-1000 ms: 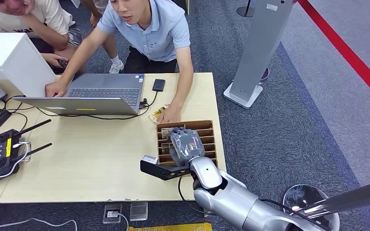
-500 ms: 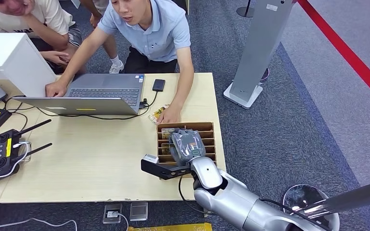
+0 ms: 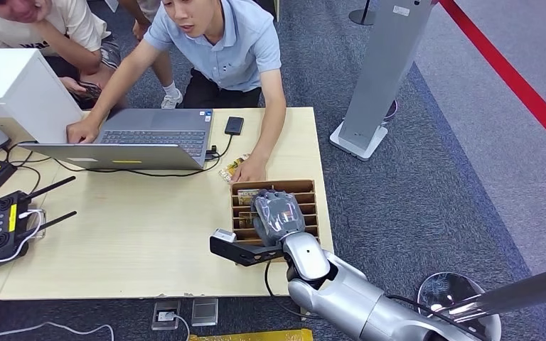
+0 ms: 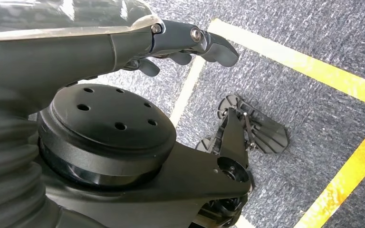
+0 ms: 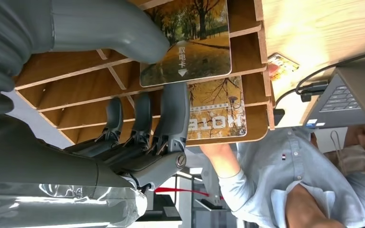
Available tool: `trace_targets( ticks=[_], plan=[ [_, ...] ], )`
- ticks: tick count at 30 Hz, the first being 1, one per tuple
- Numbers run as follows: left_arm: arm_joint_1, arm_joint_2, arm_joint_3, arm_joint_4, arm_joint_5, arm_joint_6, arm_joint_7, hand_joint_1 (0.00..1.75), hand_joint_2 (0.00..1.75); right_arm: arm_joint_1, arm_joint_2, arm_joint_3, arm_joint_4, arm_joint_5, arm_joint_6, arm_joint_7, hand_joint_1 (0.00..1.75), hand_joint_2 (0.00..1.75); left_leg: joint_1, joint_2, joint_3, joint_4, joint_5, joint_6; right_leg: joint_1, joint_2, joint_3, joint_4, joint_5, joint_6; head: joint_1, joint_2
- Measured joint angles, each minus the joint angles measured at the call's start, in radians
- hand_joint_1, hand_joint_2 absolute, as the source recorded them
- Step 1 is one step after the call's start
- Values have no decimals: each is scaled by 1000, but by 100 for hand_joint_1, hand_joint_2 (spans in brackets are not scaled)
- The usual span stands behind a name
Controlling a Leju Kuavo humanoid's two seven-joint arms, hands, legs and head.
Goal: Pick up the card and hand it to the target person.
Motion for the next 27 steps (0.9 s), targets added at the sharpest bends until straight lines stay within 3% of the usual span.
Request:
trace_targets(
  ticks=[2,18,27],
  plan=[
    [0,0,-2,0,1,0,0,0,175,1,0,0,0,1,-9,-2,175,175,0,0,0,0,0,0,0,0,0,0,0,0,0,0],
    [0,6,-40,0,24,0,0,0,175,6,-10,-3,-9,20,-91,-25,175,175,0,0,0,0,0,0,0,0,0,0,0,0,0,0],
    [0,6,-54,0,31,0,-3,0,175,-3,-26,-35,-110,51,-165,-29,175,175,0,0,0,0,0,0,0,0,0,0,0,0,1,0]
  ],
)
